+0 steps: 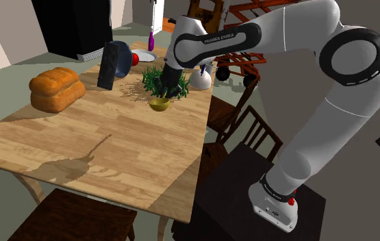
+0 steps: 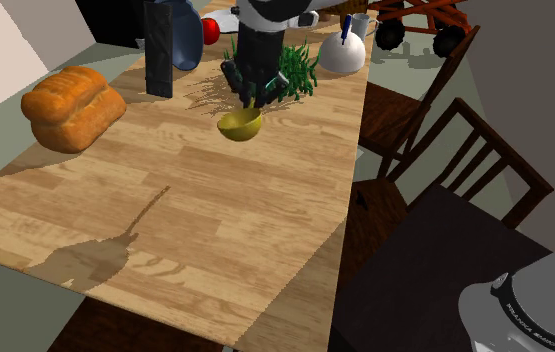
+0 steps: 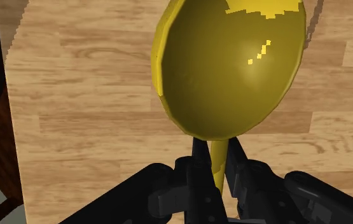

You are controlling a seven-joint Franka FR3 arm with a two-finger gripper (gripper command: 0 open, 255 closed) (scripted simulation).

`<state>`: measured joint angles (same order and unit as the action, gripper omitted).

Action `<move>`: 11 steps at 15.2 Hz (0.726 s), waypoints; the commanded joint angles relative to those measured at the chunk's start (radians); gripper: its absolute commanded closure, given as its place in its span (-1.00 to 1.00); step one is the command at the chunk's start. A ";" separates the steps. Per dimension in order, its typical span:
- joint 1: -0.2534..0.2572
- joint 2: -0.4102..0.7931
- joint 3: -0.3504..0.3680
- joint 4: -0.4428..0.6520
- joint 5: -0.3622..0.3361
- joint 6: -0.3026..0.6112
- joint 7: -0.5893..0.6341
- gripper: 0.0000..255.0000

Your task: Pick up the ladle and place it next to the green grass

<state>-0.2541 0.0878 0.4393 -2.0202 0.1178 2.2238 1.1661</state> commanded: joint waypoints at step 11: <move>0.028 0.485 -0.080 0.679 -0.170 -0.228 -0.028 1.00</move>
<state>-0.2340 0.5101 0.3685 -1.4411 -0.0371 2.0364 1.1454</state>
